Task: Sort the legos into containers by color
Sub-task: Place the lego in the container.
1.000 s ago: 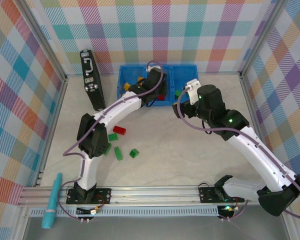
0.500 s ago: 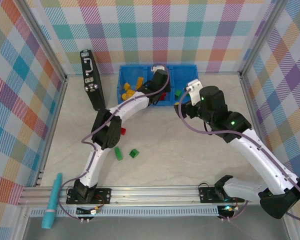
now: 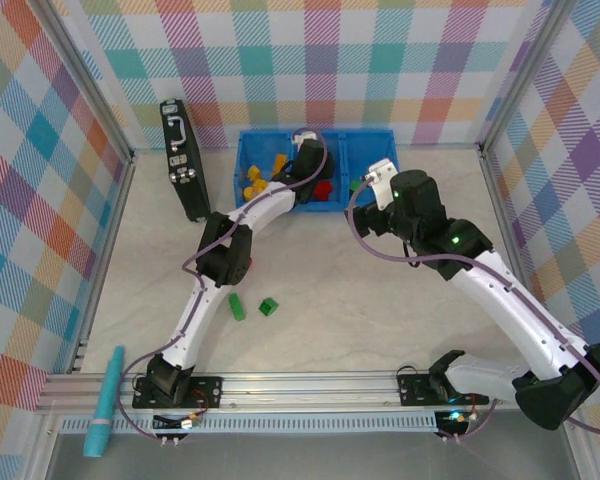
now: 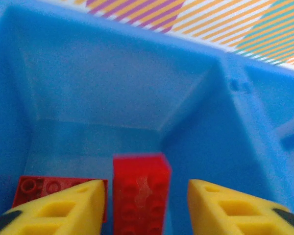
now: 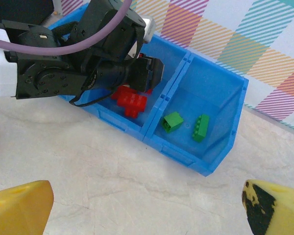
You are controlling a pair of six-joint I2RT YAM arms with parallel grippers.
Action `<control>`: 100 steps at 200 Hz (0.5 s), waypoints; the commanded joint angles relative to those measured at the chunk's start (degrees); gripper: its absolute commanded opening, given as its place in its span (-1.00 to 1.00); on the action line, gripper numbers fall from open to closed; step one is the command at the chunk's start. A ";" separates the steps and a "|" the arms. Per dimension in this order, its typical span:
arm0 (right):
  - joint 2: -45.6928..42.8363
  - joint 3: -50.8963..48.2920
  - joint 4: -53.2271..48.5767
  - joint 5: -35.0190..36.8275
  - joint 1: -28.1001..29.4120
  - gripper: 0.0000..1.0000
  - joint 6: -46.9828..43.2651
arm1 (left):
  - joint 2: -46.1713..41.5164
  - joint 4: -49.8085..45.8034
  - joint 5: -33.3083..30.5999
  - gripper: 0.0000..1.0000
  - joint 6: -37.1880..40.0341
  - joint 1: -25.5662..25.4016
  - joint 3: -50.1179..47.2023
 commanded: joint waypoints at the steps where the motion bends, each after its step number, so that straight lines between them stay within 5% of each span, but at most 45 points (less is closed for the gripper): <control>1: 0.83 0.33 2.26 1.12 0.07 0.98 -0.66 | 1.36 -0.74 2.27 0.09 -1.03 1.10 4.00; 47: 2.77 1.24 1.99 0.75 0.07 0.97 -0.43 | -0.37 -0.86 4.02 0.14 0.39 1.50 3.30; 100: 2.91 1.58 1.82 -0.68 0.07 0.98 -0.41 | -12.55 0.06 6.58 0.15 3.57 1.76 -4.27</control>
